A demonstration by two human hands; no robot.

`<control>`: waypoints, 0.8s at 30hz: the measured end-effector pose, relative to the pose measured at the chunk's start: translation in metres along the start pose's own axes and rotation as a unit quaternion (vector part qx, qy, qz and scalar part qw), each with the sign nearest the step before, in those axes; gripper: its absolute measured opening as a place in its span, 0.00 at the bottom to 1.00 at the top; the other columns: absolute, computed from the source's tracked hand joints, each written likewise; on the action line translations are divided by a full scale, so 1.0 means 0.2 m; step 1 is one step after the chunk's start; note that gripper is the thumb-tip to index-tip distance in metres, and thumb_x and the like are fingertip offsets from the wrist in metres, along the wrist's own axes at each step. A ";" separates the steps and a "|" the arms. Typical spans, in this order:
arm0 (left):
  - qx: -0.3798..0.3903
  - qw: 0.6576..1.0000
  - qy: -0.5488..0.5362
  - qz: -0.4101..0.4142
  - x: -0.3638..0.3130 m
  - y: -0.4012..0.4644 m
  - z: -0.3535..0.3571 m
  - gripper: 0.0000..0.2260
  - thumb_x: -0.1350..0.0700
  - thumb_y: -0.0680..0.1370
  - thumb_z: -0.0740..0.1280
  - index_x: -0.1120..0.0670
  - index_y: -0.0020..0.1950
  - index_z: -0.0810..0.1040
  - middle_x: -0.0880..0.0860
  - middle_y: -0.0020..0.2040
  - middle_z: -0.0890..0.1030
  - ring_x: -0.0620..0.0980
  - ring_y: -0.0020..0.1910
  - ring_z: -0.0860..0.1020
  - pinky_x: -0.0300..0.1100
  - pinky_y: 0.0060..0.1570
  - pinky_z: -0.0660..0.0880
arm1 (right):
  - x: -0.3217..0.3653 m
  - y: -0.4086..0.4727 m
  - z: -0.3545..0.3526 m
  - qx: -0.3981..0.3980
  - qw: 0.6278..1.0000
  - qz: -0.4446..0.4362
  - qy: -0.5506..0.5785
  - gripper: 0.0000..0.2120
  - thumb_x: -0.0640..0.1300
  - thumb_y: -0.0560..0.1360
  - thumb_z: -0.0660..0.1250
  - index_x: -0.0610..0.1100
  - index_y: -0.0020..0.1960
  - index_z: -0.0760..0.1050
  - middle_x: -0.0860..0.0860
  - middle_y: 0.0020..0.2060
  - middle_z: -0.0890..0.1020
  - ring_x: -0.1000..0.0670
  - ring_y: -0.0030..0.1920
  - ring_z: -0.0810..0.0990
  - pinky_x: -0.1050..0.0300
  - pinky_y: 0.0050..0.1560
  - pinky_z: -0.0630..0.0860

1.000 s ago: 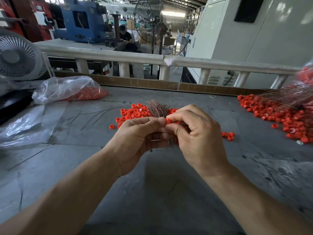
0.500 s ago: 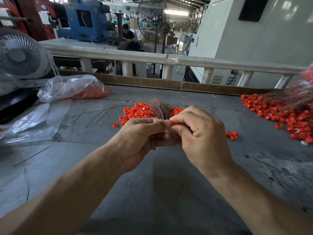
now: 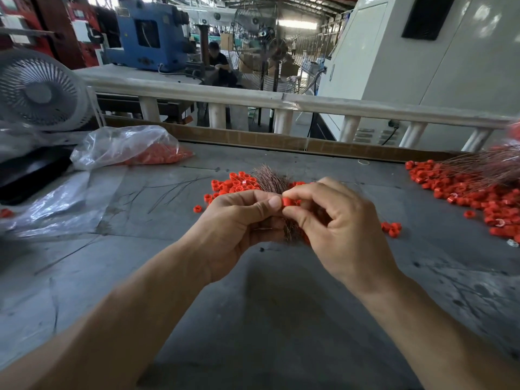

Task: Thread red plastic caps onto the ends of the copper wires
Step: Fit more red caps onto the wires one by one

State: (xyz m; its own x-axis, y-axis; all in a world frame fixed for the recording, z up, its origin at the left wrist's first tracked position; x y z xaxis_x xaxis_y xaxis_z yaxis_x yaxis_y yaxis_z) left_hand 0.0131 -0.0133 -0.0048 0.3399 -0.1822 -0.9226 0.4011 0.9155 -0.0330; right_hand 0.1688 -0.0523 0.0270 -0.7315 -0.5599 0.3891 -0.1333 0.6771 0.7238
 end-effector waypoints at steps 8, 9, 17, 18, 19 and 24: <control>-0.003 0.999 0.022 0.041 -0.01 0.00 0.01 0.06 0.60 0.70 0.72 0.59 0.46 0.83 0.58 0.42 0.81 0.52 0.41 0.80 0.42 0.43 0.82 | 0.04 0.00 -0.03 -0.012 0.999 -0.005 0.044 0.06 0.47 0.76 0.75 0.45 0.51 0.84 0.57 0.42 0.85 0.58 0.43 0.82 0.69 0.44 0.75; -0.001 0.999 0.026 0.044 -0.01 0.00 0.01 0.07 0.60 0.70 0.72 0.59 0.47 0.83 0.58 0.41 0.81 0.51 0.41 0.80 0.42 0.44 0.82 | 0.04 0.01 -0.03 -0.016 0.999 -0.008 0.036 0.06 0.46 0.76 0.75 0.45 0.51 0.84 0.56 0.42 0.85 0.58 0.44 0.82 0.70 0.45 0.74; -0.021 0.998 0.036 0.050 -0.02 0.00 0.00 0.16 0.54 0.75 0.69 0.64 0.56 0.80 0.61 0.49 0.80 0.58 0.48 0.76 0.47 0.48 0.79 | 0.04 -0.01 0.01 0.023 0.999 0.014 0.045 0.10 0.41 0.77 0.73 0.47 0.57 0.81 0.59 0.47 0.82 0.60 0.48 0.81 0.72 0.48 0.74; -0.025 0.997 0.042 0.056 -0.02 0.00 0.00 0.15 0.55 0.74 0.70 0.64 0.56 0.81 0.61 0.49 0.80 0.58 0.47 0.76 0.47 0.48 0.78 | 0.03 -0.01 0.01 0.027 0.998 0.025 0.059 0.10 0.40 0.77 0.73 0.47 0.58 0.80 0.59 0.47 0.83 0.61 0.48 0.81 0.72 0.47 0.74; -0.030 0.996 0.048 0.062 -0.02 0.01 0.00 0.14 0.55 0.74 0.71 0.63 0.55 0.82 0.61 0.47 0.80 0.56 0.46 0.77 0.47 0.47 0.78 | 0.03 -0.02 0.02 0.030 0.997 0.033 0.070 0.10 0.40 0.76 0.73 0.47 0.57 0.80 0.60 0.47 0.83 0.61 0.48 0.82 0.72 0.46 0.74; -0.040 0.993 0.076 0.080 -0.02 0.01 -0.01 0.10 0.56 0.70 0.73 0.60 0.47 0.83 0.58 0.41 0.80 0.52 0.41 0.78 0.44 0.45 0.79 | 0.01 -0.02 0.03 0.031 0.992 0.062 0.106 0.08 0.39 0.76 0.73 0.48 0.54 0.81 0.58 0.45 0.84 0.57 0.46 0.83 0.68 0.45 0.77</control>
State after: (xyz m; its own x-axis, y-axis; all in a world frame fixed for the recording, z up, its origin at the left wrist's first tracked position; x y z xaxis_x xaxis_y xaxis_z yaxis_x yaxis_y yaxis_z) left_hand 0.0105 -0.0094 -0.0027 0.2586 0.0191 -0.9658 0.2812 0.9550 0.0942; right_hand 0.1642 -0.0540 0.0211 -0.5890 -0.5536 0.5887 -0.0964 0.7714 0.6290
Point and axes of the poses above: each hand's wrist, its own y-axis towards the middle knuckle, its own z-axis out of the palm, x = y × z, the point moved 4 cm from there along y, towards the middle knuckle
